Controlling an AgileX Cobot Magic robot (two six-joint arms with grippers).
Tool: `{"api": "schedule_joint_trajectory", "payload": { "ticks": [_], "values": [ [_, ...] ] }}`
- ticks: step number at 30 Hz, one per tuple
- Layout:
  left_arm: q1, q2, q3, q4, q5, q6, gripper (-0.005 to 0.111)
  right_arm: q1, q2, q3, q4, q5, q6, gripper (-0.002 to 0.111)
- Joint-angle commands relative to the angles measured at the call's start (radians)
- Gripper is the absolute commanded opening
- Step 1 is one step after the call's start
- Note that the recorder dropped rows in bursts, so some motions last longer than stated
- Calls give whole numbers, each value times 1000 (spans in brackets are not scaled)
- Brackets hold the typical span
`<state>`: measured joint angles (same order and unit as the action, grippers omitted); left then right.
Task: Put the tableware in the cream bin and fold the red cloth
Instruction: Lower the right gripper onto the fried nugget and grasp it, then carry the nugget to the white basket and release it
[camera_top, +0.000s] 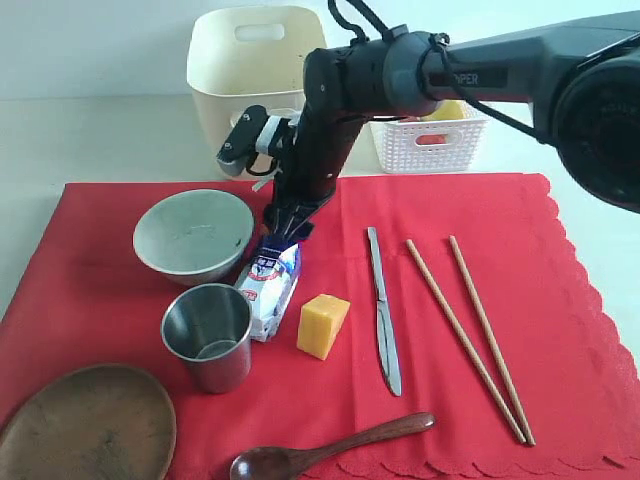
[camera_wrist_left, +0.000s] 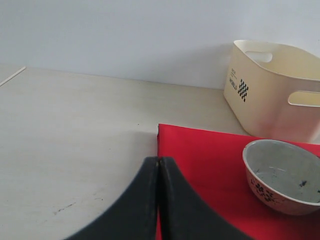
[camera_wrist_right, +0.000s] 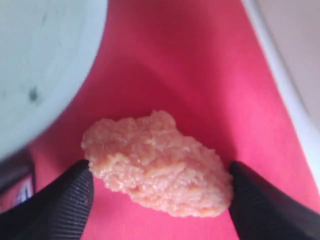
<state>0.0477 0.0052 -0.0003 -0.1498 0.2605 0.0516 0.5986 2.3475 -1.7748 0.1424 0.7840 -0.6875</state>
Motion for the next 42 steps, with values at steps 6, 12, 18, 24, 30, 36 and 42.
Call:
{"api": "schedule_joint_trajectory", "payload": {
  "ticks": [6, 12, 18, 24, 30, 36, 42],
  "values": [
    [0, -5, 0, 6, -6, 0, 3, -15, -204, 0, -273, 58, 273, 0],
    [0, -5, 0, 6, -6, 0, 3, -95, -331, 0, -300, 67, 362, 0],
    [0, -5, 0, 6, -6, 0, 3, -202, -389, 0, -300, 57, 426, 0],
    [0, -5, 0, 6, -6, 0, 3, -284, -385, 4, -300, 13, 521, 0],
    [0, -5, 0, 6, -6, 0, 3, -326, -349, 4, -300, -55, 560, 0],
    [0, -5, 0, 6, -6, 0, 3, -328, -286, 4, -300, -151, 617, 0],
    [0, -5, 0, 6, -6, 0, 3, -328, -214, 4, -302, -220, 719, 0]
  ]
}}
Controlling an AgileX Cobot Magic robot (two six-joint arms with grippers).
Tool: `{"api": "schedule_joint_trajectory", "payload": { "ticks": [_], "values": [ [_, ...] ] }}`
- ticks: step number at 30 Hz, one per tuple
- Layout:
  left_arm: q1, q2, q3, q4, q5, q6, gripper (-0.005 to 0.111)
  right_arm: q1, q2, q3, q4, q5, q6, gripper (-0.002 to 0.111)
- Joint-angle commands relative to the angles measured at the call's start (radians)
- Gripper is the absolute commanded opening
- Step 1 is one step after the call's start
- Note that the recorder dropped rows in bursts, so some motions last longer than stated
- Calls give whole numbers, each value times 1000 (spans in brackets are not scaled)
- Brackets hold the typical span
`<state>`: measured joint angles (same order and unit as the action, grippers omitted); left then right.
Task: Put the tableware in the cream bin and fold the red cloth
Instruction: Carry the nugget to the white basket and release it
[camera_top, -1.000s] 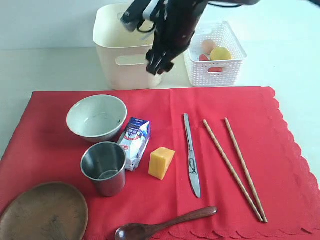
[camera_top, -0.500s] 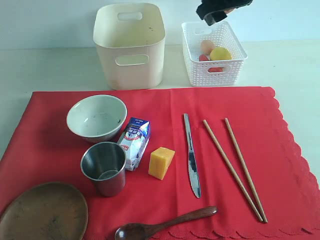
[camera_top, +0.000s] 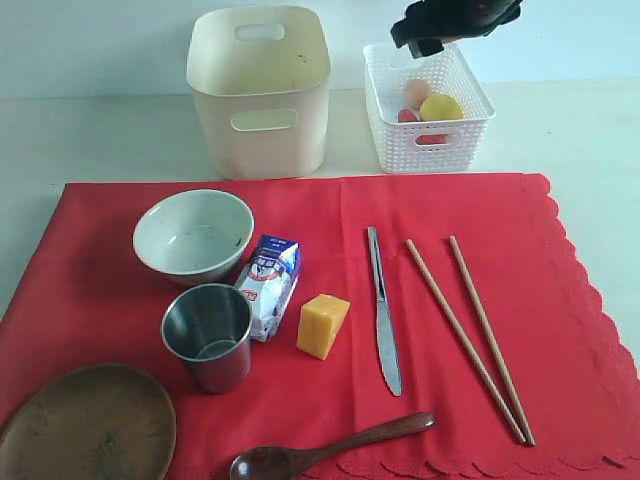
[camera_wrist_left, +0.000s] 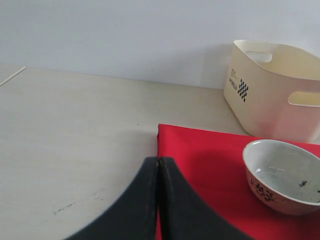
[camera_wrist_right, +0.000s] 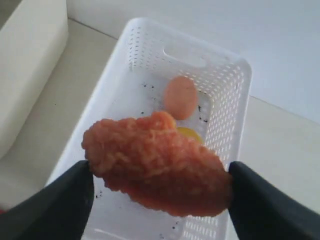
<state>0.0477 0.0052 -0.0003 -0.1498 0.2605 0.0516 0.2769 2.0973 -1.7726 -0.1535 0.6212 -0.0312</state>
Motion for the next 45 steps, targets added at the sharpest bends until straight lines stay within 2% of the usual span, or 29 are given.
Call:
{"api": "schedule_joint_trajectory", "payload": {
  "ticks": [1, 7, 12, 23, 26, 33, 40, 43, 45],
  "values": [
    [0, -5, 0, 6, -6, 0, 3, -6, 51, 1, -7, -65, 83, 0],
    [0, -5, 0, 6, -6, 0, 3, -6, 117, 1, -7, -71, 181, 0],
    [0, -5, 0, 6, -6, 0, 3, -6, 144, 1, -7, -75, 192, 12],
    [0, -5, 0, 6, -6, 0, 3, -4, 160, 1, 37, -71, 249, 69],
    [0, -5, 0, 6, -6, 0, 3, -4, 158, 1, 68, -61, 252, 78],
    [0, -5, 0, 6, -6, 0, 3, -4, 120, 1, 68, -9, 253, 78],
    [0, -5, 0, 6, -6, 0, 3, -4, 25, 1, 64, 147, 225, 74],
    [0, -5, 0, 6, -6, 0, 3, -4, -29, 1, 67, 245, 153, 61],
    [0, -5, 0, 6, -6, 0, 3, -4, -64, 1, 67, 302, 120, 46]
  ]
}}
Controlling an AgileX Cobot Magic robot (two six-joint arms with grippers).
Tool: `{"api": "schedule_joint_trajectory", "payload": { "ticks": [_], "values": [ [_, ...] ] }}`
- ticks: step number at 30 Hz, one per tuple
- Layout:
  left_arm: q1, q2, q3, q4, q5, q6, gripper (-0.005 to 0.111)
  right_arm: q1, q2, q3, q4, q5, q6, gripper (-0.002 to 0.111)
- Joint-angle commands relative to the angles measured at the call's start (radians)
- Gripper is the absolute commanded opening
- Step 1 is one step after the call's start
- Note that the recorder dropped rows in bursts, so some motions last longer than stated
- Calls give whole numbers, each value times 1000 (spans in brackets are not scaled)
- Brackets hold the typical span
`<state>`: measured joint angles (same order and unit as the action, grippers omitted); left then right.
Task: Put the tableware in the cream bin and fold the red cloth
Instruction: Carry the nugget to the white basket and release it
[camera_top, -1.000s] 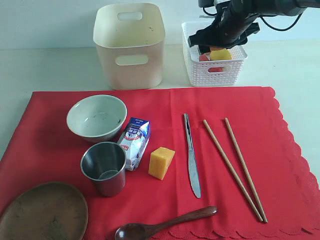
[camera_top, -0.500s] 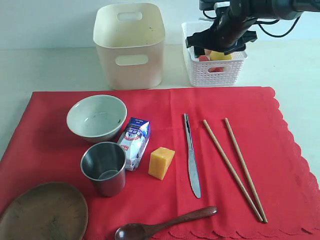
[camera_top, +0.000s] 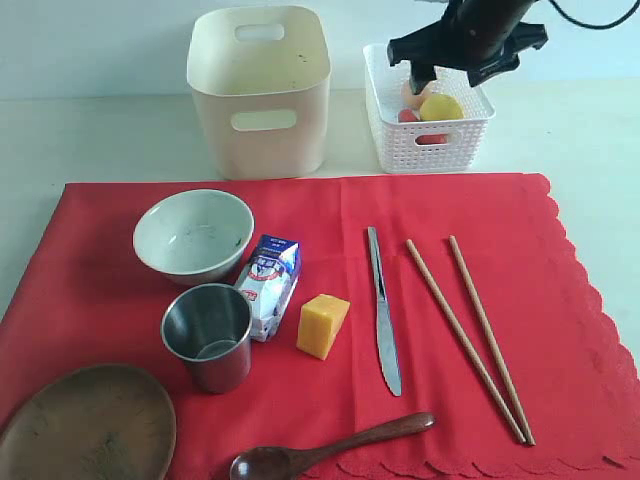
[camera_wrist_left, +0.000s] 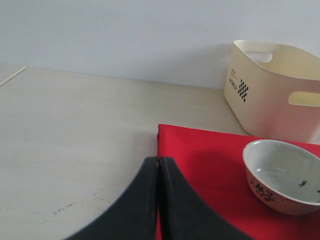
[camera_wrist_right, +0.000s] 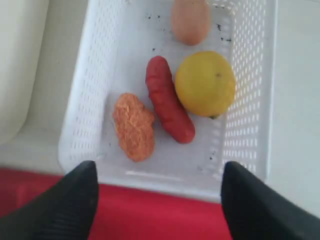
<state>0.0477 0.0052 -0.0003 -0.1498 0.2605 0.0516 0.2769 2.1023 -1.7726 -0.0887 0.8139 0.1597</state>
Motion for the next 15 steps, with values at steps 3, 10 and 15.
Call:
{"api": "schedule_joint_trajectory", "payload": {
  "ticks": [3, 10, 15],
  "values": [
    [0, -5, 0, 6, -6, 0, 3, -4, -121, 1, 3, 170, -81, 22],
    [0, -5, 0, 6, -6, 0, 3, -4, -294, 89, 10, 185, -81, 0],
    [0, -5, 0, 6, -6, 0, 3, -4, -434, 249, 81, 129, -115, 0]
  ]
}}
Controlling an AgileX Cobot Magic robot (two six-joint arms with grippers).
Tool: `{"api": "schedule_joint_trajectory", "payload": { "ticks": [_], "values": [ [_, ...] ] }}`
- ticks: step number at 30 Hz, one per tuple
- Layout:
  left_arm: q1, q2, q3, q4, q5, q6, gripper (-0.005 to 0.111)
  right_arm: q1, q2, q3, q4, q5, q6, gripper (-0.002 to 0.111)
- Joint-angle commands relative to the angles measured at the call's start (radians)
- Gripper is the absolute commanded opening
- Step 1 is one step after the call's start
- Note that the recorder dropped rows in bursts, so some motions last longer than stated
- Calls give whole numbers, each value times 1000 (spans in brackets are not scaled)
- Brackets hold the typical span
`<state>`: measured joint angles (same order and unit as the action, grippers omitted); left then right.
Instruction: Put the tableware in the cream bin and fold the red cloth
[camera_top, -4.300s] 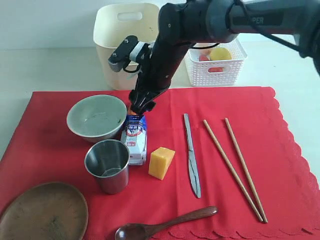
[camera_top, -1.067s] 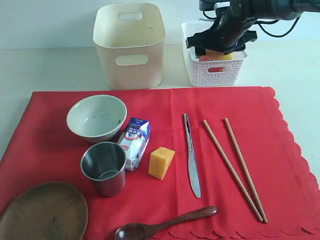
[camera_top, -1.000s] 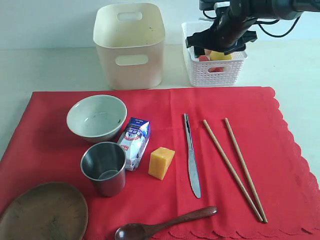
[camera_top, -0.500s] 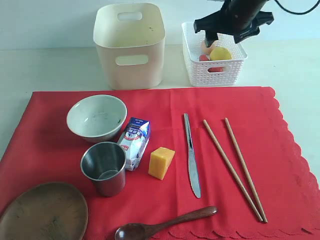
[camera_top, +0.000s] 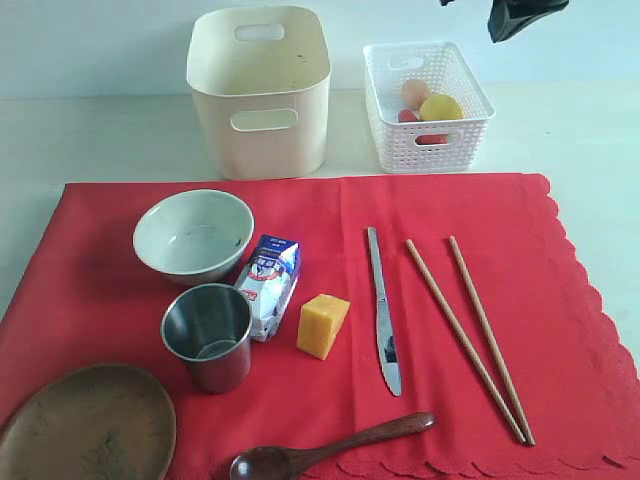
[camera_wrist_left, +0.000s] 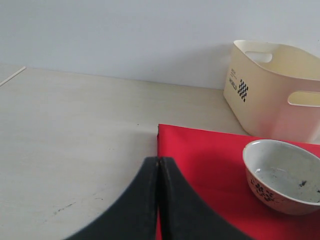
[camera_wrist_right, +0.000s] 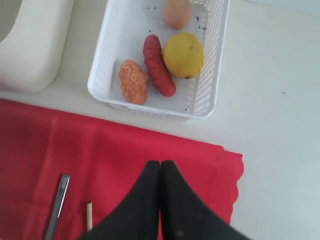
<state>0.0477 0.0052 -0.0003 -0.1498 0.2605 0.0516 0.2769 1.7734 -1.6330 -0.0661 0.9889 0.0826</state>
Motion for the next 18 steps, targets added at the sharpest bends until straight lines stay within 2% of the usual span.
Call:
{"api": "schedule_joint_trajectory", "payload": {
  "ticks": [1, 9, 13, 18],
  "values": [
    [0, -5, 0, 6, -6, 0, 3, -4, -137, 149, 90, -64, -54, 0],
    [-5, -5, 0, 6, -6, 0, 3, 5, -333, 426, 311, -158, -214, 0],
    [-25, -5, 0, 6, -6, 0, 3, 36, -384, 525, 315, -187, -239, 0],
    [-29, -5, 0, 6, -6, 0, 3, 125, -408, 632, 318, -241, -239, 0]
  ]
}}
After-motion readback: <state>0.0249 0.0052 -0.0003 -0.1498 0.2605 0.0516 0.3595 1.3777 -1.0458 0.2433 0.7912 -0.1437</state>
